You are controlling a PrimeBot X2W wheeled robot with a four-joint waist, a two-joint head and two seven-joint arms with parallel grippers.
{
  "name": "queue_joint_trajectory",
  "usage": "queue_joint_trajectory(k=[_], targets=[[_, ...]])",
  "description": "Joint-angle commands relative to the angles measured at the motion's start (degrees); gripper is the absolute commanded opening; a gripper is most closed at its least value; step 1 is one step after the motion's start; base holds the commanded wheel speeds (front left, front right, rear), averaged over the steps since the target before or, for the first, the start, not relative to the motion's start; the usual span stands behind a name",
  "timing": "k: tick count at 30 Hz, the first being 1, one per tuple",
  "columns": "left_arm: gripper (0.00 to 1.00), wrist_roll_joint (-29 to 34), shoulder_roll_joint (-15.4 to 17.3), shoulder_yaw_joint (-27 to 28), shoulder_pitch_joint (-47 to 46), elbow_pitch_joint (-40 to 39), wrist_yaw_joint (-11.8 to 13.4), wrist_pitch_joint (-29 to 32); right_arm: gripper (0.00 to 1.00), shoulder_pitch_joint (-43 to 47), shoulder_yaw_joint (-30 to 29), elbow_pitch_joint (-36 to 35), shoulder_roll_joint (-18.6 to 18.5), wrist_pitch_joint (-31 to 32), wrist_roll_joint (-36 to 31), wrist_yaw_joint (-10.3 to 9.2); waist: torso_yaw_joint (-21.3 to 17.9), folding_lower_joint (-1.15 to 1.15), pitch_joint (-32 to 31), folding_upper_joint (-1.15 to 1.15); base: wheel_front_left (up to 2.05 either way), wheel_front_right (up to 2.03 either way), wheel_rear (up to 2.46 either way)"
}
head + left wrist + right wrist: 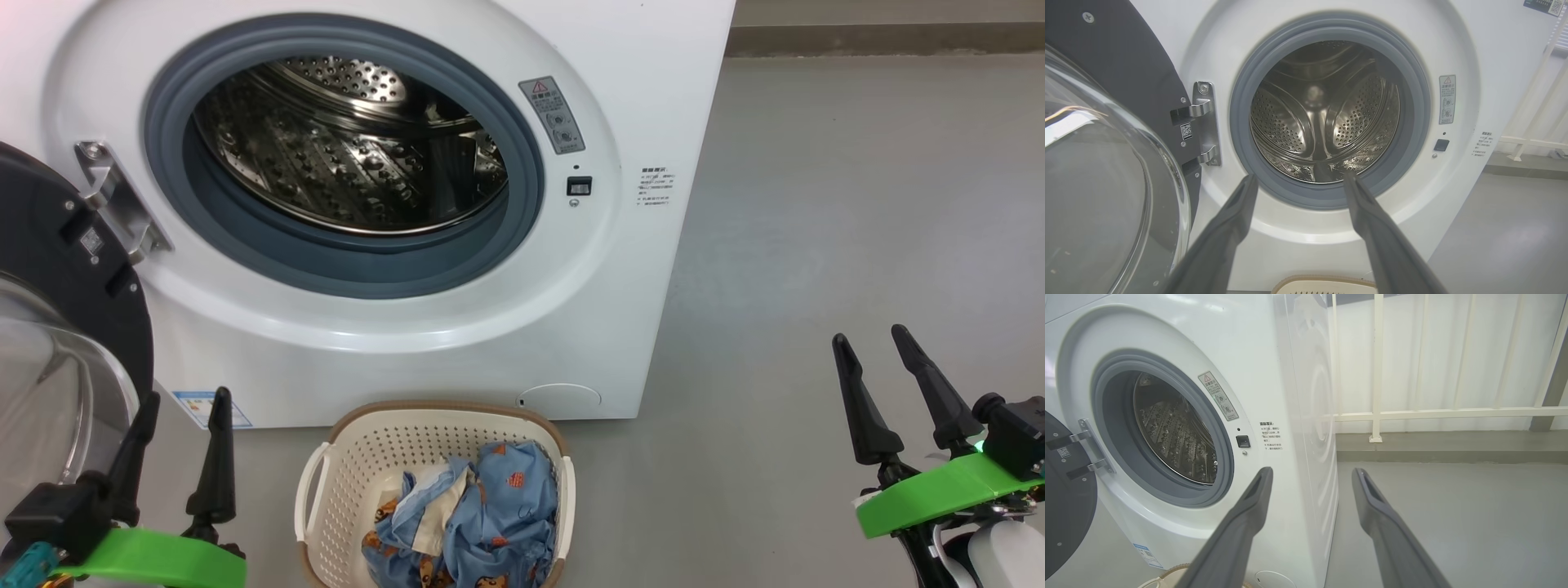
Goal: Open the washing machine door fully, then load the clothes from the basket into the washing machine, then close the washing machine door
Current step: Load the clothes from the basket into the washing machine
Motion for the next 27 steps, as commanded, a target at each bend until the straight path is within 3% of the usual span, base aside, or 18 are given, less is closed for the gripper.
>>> queue_joint_trajectory(k=[1, 27], targets=[[1.00, 0.03, 1.72, 2.39, -1.83, -0.63, -0.02, -0.37, 1.00, -1.23, 0.89, -1.16, -0.78, -0.52, 0.53, 0.26, 0.00, 0.00, -0.07, 0.00, 0.00, 0.00, 0.00], [1.00, -0.09, 1.48, 1.54, -2.59, -0.47, -0.76, -0.05, 1.00, -1.67, 0.05, -2.15, 0.60, -0.52, -0.55, 0.26, -1.45, 0.00, 3.96, 0.00, 0.00, 0.00, 0.00]])
